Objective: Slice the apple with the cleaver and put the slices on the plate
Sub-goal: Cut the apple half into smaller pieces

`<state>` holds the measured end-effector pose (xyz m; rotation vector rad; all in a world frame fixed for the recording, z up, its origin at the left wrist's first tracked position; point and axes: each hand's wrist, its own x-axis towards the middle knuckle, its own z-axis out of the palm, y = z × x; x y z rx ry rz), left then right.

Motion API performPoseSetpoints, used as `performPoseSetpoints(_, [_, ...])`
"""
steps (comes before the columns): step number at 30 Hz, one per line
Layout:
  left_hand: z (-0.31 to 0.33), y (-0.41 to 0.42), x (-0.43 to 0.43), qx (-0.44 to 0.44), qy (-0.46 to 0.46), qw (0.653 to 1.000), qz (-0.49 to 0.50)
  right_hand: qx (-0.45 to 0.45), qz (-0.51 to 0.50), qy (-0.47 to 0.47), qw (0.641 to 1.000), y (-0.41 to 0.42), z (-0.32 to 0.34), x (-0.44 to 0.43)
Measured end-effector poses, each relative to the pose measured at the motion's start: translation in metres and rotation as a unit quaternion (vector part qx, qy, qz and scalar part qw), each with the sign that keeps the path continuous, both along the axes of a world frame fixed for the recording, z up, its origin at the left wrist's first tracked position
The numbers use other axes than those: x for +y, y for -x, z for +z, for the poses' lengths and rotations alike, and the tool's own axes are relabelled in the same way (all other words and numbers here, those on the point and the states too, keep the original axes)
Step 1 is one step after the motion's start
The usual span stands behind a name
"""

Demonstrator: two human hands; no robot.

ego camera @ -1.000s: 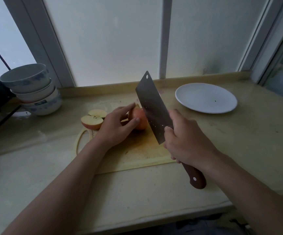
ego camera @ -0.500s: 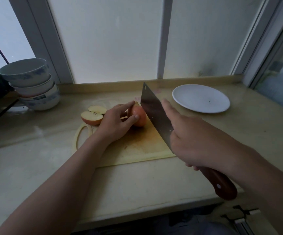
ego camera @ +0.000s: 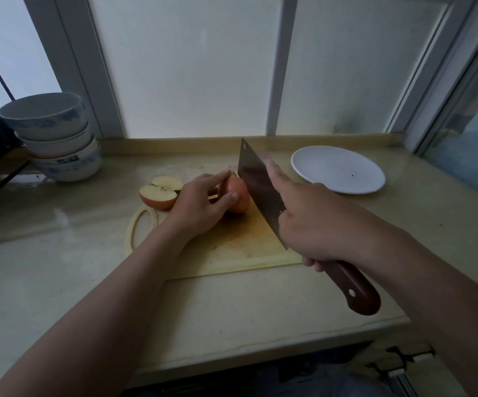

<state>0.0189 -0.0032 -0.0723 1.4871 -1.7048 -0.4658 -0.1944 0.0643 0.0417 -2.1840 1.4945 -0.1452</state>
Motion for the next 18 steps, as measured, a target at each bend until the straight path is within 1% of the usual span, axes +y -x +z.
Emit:
performPoseSetpoints(14, [-0.001,0.001,0.0,-0.009,0.021,1.0,0.002,-0.035,-0.012,-0.009,0.999,-0.013,-0.012,-0.016])
performPoseSetpoints(18, [-0.002,0.0,-0.001,-0.007,0.018,1.0,0.0,-0.03,-0.01,-0.007,0.999,-0.012,-0.015,-0.016])
